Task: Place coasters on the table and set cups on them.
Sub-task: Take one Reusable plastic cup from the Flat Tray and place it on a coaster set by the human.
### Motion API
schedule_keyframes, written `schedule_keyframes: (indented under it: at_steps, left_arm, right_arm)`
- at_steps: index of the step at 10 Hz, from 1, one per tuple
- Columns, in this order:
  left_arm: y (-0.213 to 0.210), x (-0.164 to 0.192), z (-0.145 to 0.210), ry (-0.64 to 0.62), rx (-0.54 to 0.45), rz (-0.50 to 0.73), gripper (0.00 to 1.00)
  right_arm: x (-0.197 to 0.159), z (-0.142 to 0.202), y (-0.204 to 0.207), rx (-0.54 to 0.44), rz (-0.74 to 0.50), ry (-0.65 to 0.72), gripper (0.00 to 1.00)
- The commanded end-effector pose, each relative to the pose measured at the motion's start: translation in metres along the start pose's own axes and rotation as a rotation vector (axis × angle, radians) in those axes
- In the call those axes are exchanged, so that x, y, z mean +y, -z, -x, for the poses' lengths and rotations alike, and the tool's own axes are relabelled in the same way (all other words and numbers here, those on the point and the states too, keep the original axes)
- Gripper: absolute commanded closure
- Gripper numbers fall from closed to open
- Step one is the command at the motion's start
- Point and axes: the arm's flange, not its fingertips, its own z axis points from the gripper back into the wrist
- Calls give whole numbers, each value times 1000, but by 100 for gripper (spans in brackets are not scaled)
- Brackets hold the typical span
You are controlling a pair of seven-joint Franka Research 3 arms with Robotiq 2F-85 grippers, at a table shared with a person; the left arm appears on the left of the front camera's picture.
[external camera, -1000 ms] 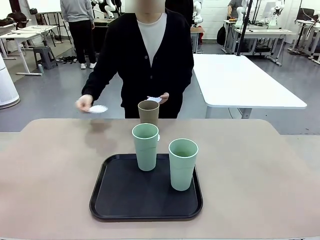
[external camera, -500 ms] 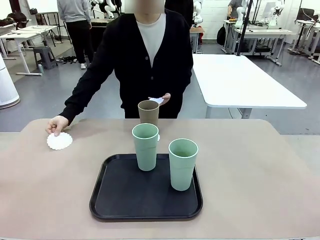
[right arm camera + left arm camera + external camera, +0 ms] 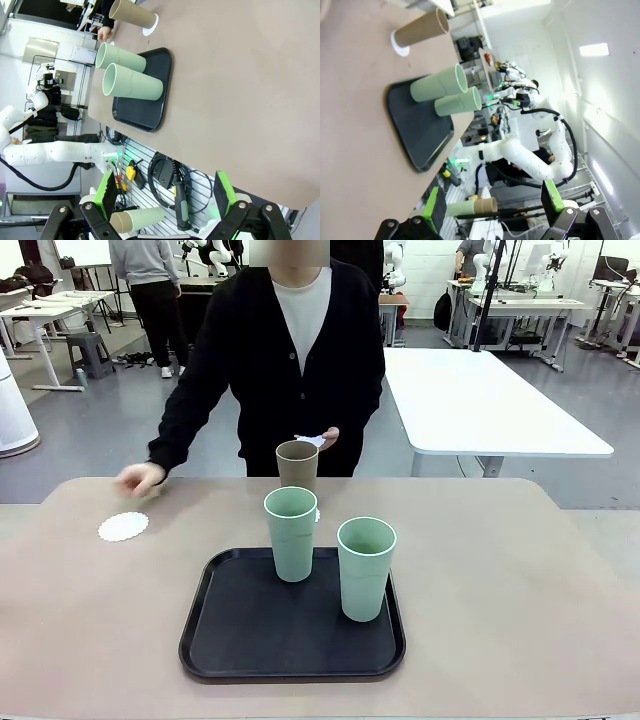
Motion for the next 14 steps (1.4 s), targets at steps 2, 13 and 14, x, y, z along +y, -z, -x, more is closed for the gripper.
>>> schedule_keyframes:
  at_steps: [2, 13, 14]
  left_arm:
    - [2, -3, 3, 5, -8, 1, 0]
    - [78, -69, -45, 429, 310, -569, 0]
    - [107, -75, -53, 526, 394, -698, 0]
  right_arm:
    - [-1, -2, 0, -7, -27, -20, 0]
    - [-1, -2, 0, -7, -27, -20, 0]
    - [-1, -2, 0, -7, -27, -20, 0]
